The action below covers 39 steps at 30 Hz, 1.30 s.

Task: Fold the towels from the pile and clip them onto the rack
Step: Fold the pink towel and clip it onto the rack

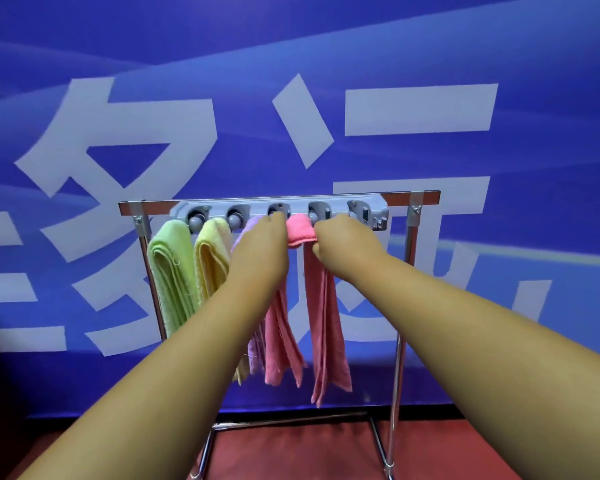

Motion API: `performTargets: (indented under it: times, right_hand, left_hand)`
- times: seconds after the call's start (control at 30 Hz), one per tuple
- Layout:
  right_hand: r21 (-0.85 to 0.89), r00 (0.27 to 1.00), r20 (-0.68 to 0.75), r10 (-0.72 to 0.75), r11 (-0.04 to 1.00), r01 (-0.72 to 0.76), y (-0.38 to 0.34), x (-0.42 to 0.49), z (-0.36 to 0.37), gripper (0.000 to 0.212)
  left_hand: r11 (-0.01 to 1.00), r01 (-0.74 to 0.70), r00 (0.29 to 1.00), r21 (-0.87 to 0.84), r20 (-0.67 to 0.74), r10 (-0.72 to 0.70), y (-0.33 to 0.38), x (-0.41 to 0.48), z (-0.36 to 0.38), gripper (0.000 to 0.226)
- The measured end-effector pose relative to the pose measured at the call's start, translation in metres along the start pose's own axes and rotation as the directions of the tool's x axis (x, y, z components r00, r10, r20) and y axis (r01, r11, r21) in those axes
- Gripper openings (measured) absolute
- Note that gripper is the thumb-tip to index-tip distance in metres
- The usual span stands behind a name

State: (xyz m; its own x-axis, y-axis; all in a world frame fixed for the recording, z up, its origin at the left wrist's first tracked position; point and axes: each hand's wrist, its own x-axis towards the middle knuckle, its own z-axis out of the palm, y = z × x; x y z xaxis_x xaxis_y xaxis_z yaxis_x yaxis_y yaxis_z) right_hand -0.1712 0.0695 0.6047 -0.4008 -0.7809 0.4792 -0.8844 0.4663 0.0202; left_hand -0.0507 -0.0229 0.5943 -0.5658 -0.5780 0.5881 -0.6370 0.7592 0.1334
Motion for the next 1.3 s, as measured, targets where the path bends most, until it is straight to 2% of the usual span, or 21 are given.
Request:
performTargets:
  times: [0.1,0.17,0.27,0.43,0.53,0.7,0.8,0.93,1.13,1.3]
  right_hand:
    - [0.026,1.0,-0.028,0.004,1.0,-0.004,0.003,0.005,0.005,0.017]
    - [0.042,0.999,-0.051,0.011,0.999,-0.009,0.005,0.009,0.004,0.01]
    - [0.079,0.997,-0.074,0.033,0.996,-0.027,0.006,0.011,0.004,0.012]
    - [0.257,0.992,-0.045,0.119,0.961,-0.103,0.006,-0.005,0.019,0.008]
    - [0.363,0.979,0.01,0.203,0.912,-0.192,0.004,-0.016,0.037,0.012]
    - [0.441,0.955,0.192,0.227,0.849,-0.291,0.004,-0.031,0.082,0.024]
    - [0.5,0.943,0.225,0.246,0.801,-0.328,0.007,-0.041,0.103,0.018]
    - [0.556,0.935,0.222,0.276,0.752,-0.354,0.011,-0.054,0.125,0.003]
    - [0.573,0.94,0.23,0.254,0.745,-0.342,0.014,-0.071,0.154,0.009]
    - [0.59,0.944,0.219,0.245,0.738,-0.328,0.012,-0.081,0.17,0.012]
  left_hand:
    - [0.995,-0.072,0.997,0.074,0.015,0.071,0.005,-0.002,0.001,0.017]
    - [0.998,-0.056,0.998,0.001,-0.016,0.056,0.009,-0.004,-0.001,0.012]
    - [0.998,-0.046,0.995,-0.032,-0.094,0.043,0.014,-0.007,-0.002,0.01]
    - [0.987,-0.032,0.996,-0.155,-0.087,0.019,0.01,-0.006,0.012,0.008]
    - [0.972,-0.001,0.996,-0.234,-0.085,-0.02,0.008,-0.003,0.02,0.016]
    - [0.961,-0.005,0.992,-0.278,-0.126,-0.031,0.008,-0.001,0.026,0.03]
    - [0.945,0.019,0.995,-0.327,-0.084,-0.049,0.009,-0.006,0.032,0.023]
    - [0.911,0.118,0.992,-0.394,0.014,-0.123,0.006,-0.025,0.053,0.014]
    - [0.809,0.326,0.943,-0.49,0.223,-0.245,-0.001,-0.063,0.106,0.009]
    - [0.794,0.379,0.913,-0.476,0.333,-0.236,-0.009,-0.086,0.132,0.014]
